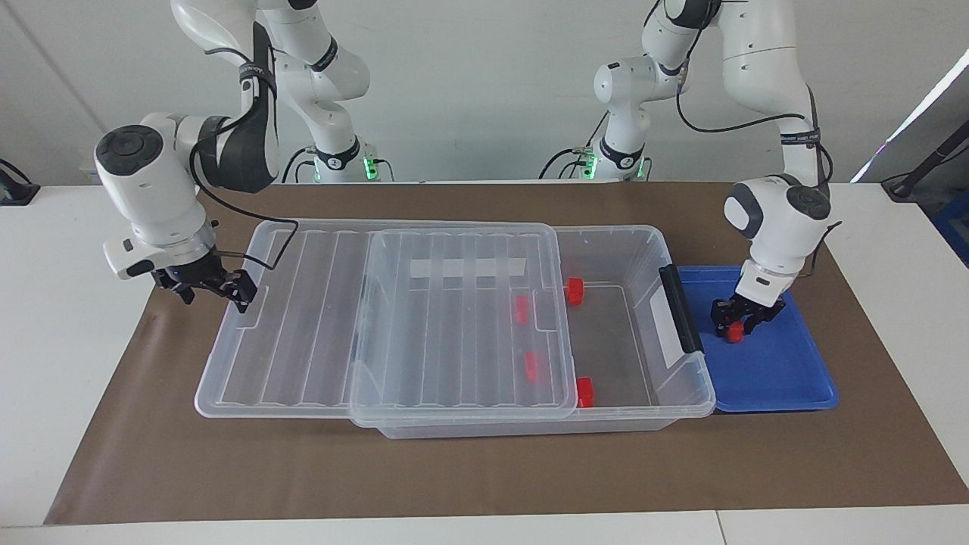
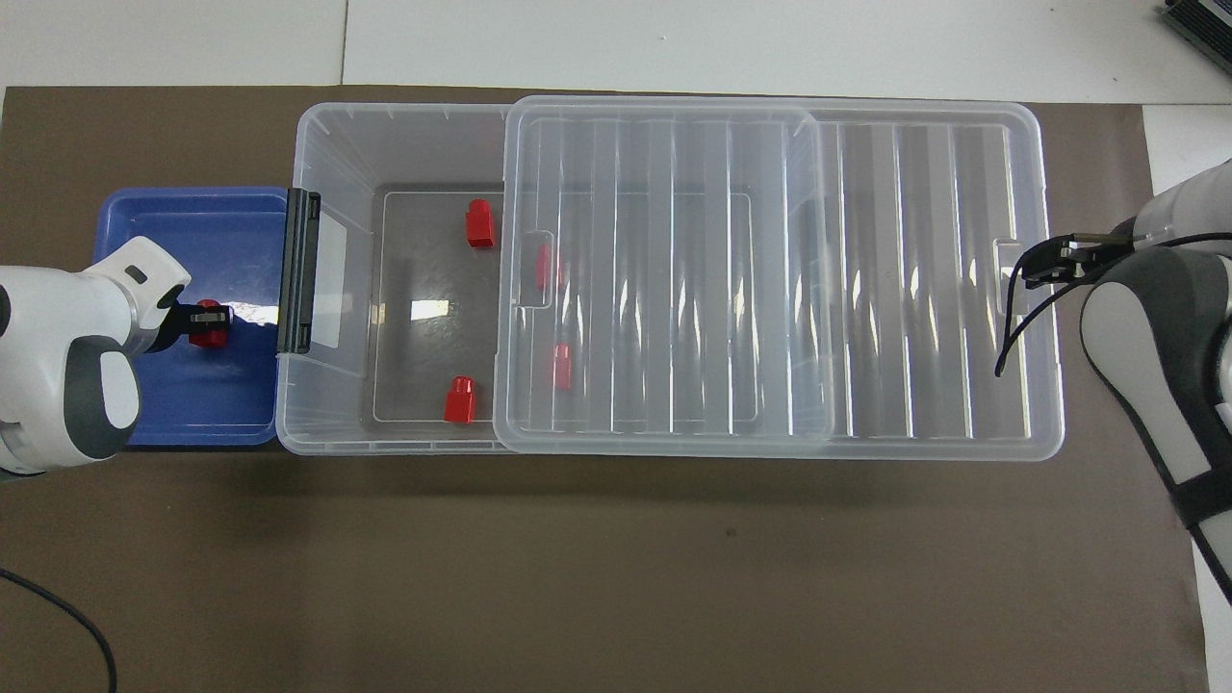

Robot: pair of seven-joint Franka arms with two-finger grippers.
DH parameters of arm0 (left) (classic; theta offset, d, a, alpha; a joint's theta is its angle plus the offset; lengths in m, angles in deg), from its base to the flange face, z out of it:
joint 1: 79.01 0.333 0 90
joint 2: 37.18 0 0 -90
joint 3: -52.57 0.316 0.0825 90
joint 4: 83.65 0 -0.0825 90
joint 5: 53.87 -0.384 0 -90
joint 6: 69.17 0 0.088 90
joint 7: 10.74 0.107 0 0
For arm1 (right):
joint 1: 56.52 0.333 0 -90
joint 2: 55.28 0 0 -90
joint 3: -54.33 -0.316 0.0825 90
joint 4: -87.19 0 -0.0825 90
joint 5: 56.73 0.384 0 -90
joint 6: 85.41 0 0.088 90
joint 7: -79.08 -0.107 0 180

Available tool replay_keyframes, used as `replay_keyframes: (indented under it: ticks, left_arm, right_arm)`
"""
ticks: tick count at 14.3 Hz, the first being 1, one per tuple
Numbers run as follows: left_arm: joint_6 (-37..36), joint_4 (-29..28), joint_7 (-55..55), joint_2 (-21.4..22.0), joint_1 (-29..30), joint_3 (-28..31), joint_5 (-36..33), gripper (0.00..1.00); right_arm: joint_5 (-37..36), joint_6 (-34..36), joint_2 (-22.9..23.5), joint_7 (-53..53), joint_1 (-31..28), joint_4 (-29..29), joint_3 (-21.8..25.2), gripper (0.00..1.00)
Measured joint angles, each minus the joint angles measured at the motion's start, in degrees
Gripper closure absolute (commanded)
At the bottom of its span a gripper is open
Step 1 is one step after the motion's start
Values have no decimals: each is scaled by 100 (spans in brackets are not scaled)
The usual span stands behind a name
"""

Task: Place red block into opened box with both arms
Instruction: 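Carry the red block with the left gripper into the opened box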

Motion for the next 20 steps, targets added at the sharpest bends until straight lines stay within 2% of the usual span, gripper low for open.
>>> replay_keyframes:
  ticks: [2, 3, 7, 10, 13, 15, 20]
  left_arm:
    - [-142, 117, -1, 7, 0, 0, 0, 100]
    - [-483, 314, -2, 22, 0, -2, 0, 100]
    - [-2834, 1935, -83, 208, -4, -31, 2, 100]
    - [-3822, 2833, -895, 315, -61, -297, 178, 100]
    - [-3910, 3075, -2429, 306, -298, -688, 339, 100]
    - [-3697, 3097, -3315, 275, -586, -773, 351, 100]
    - [-3103, 2984, -3966, 218, -1030, -782, 353, 100]
  right_arm:
    - [-1, 13, -24, 0, -16, 0, 3, 0]
    - [-1, 16, -25, 0, -16, 0, 3, 0]
    - [-1, 29, -25, 0, -16, 0, 3, 0]
    - [-2, 31, -25, 0, -16, 0, 3, 0]
    - [-150, 31, -25, 0, -16, 0, 1, 0]
    - [-226, 32, -32, 0, -15, -10, -4, 0]
    - [-53, 454, -342, 0, 15, -345, -56, 0]
